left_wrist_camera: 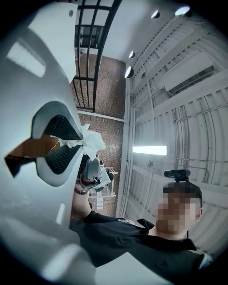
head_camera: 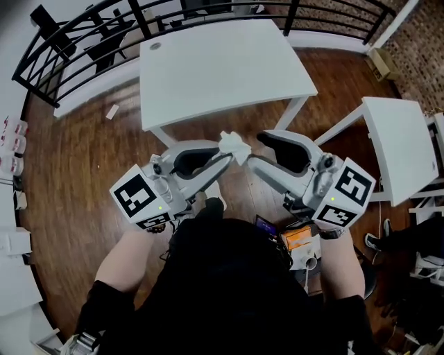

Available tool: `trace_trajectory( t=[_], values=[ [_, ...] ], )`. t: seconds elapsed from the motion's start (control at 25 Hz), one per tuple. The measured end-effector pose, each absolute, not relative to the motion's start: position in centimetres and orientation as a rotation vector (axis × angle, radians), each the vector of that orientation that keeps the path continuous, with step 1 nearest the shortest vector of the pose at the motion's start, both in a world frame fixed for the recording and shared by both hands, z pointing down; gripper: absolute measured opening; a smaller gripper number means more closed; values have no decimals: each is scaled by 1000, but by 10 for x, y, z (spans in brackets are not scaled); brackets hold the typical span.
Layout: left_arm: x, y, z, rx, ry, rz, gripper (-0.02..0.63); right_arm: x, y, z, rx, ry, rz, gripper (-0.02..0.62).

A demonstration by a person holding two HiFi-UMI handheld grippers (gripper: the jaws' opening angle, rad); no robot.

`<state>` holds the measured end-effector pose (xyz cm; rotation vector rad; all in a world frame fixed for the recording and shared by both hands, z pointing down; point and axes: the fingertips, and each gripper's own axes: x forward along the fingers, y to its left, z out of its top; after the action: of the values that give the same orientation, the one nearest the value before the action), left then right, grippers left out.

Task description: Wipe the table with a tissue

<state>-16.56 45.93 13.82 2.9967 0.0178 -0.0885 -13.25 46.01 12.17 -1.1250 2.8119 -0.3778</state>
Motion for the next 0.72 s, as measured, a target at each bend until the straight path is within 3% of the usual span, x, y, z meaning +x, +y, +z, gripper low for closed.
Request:
trace_trajectory(
  t=[0.72],
  values=[
    [-155, 328, 137, 2895, 349, -124, 48, -141, 318, 134, -750, 2935, -561, 178]
  ],
)
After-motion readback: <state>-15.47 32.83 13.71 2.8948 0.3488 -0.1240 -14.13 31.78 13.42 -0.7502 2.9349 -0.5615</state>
